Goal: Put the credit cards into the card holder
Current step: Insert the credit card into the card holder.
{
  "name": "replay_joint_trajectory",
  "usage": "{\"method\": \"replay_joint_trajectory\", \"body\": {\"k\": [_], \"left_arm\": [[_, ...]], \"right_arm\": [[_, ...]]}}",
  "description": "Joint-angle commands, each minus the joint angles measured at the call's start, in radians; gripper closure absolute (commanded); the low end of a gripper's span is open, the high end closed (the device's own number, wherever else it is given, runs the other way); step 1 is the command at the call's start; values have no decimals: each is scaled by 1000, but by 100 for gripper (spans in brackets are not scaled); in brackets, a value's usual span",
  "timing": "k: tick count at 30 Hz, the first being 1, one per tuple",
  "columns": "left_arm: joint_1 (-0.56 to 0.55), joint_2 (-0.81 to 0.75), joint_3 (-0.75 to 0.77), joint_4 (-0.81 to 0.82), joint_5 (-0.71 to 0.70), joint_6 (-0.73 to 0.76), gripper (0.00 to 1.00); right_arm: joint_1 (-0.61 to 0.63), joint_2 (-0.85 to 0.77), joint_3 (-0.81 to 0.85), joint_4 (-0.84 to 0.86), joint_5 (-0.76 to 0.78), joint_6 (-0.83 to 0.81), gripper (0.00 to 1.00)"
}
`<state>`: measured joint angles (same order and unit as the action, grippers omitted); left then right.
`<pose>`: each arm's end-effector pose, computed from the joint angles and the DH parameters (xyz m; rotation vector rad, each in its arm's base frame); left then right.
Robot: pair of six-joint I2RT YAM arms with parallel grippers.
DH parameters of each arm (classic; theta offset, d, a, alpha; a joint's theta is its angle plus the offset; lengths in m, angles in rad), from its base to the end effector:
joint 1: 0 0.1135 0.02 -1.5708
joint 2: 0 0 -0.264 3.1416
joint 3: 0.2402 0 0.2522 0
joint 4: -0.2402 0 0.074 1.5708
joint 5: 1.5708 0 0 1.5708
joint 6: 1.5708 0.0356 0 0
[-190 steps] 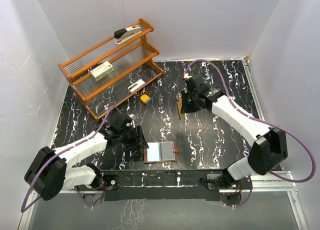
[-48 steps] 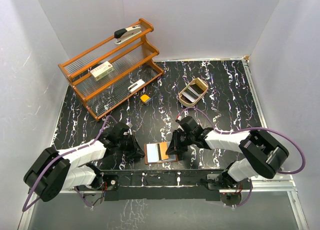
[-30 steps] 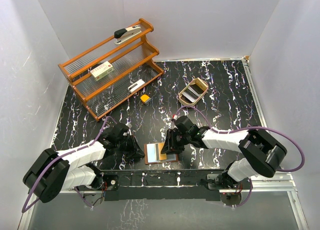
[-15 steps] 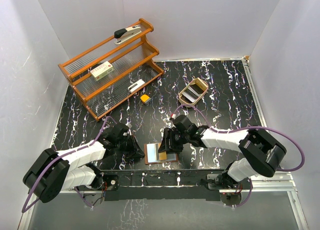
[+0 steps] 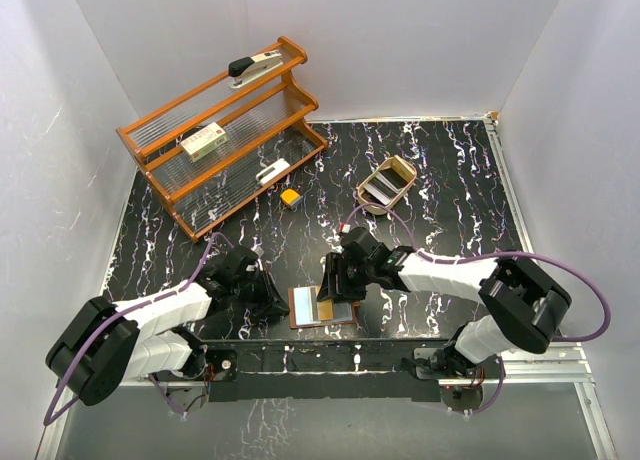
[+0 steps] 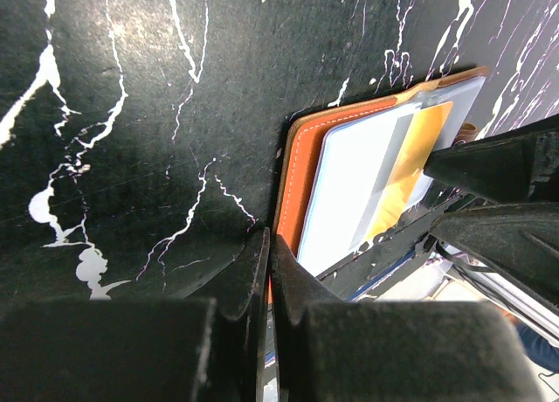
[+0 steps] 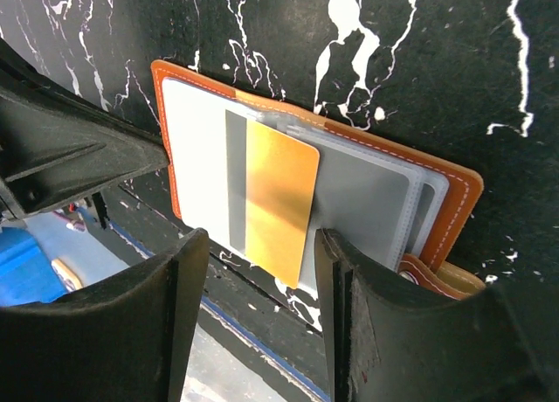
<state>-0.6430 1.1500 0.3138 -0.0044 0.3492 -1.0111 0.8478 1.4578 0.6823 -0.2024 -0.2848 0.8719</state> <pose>0.1468 -0.1252 0.1328 -0.3140 2.6779 -1.0780 0.1696 0.2073 0.1575 -0.0895 2.8231 0.9171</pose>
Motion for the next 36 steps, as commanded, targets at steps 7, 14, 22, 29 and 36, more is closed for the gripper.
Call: {"method": "replay_joint_trajectory", "body": {"k": [7,14,22,29,36], "left_arm": [[2,-17,-9,-21,9,1,100],[2,-31,-19,-23,7,-5,100],[2,-33,-19,-22,7,-7,100],[2,-25,-14,-19,10,-3,100],[2,-18,-10,-22,10,2,100]], "right_arm": [[29,4,8,-19,76,-24,49],[67,39,10,40,58,8,52],[99,72,36,72,47,15,59],[107,109,50,108,44,8,57],[114,103,77,116,45,-13,54]]}}
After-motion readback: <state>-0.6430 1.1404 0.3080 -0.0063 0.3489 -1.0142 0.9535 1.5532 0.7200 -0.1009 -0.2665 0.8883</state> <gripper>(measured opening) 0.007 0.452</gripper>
